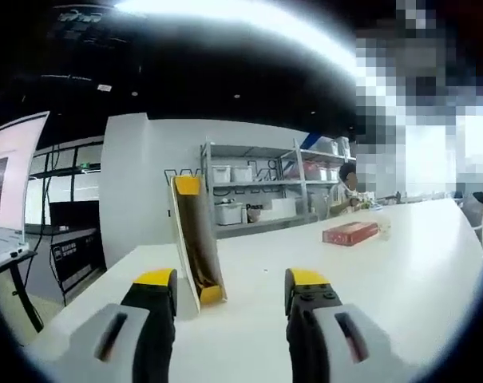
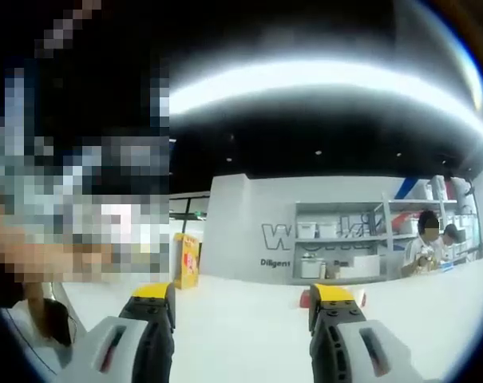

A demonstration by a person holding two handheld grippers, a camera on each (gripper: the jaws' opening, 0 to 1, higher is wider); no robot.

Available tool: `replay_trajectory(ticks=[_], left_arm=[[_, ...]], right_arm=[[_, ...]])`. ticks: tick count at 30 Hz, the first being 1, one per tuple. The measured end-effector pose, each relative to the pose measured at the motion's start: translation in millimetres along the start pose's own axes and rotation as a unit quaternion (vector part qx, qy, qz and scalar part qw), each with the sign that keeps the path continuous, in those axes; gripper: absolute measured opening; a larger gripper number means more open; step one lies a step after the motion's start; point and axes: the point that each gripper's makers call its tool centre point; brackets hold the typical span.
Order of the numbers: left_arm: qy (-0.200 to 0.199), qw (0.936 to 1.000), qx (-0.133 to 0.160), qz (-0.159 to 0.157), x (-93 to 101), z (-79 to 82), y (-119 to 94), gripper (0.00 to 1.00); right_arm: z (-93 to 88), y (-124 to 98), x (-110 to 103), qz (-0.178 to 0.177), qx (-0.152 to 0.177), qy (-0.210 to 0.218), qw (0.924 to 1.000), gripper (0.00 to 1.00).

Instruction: Tear open the coffee pouch, take out the coffee, and pour the coffee from the pouch into the cup

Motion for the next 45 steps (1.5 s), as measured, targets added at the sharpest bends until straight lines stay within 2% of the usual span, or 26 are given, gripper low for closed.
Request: replay_trajectory(ticks=[7,16,19,26,30,37,41,45], left_arm=[[-0.003,0.9999,-0.014,0.006,-9.5,-10.6,20.8,0.53],[-0.03,0.9982,-0.037,0.036,-31.9,-29.1,44.3,0.5],[-0.022,0.998,-0.043,0.04,-26.3,-32.4,43.4,0.49],[0.003,0.9983,-0.044,0.039,-26.2,-20.3,47.6,0.49],[0.01,0.9981,-0.046,0.038,-29.9,-20.4,53.3,0.49],[-0.007,0.9982,-0.045,0.038,-44.0,-23.4,59.7,0.5],[-0.005,0.9985,-0.042,0.033,-40.1,-22.2,62.4,0.5],[0.005,0.9986,-0.043,0.03,-40.2,-20.4,72.2,0.51]], right_arm=[[0.1,3.5,-5.8,0.009,-0.001,-0.002,1.0,0.67],[7.3,2.9,-11.8,0.016,0.002,-0.013,0.9998,0.67],[9.1,2.9,-11.8,0.016,0.009,-0.011,0.9998,0.67],[3.6,5.7,-18.9,0.025,0.001,-0.005,0.9997,0.67],[2.1,10.5,-23.8,0.028,-0.006,-0.008,0.9996,0.66],[-5.9,14.5,-36.2,0.036,-0.016,-0.012,0.9992,0.66],[-8.9,15.5,-39.2,0.038,-0.014,-0.013,0.9991,0.66],[-23.1,20.6,-36.1,0.033,-0.027,-0.006,0.9991,0.65]])
Point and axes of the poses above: the point that each gripper's makers call its tool centre point, and the gripper's own axes: y roughly forward along the fingers, x roughly to its right, z roughly out of its top, and after that the axes turned 3 degrees about -x, right-handed
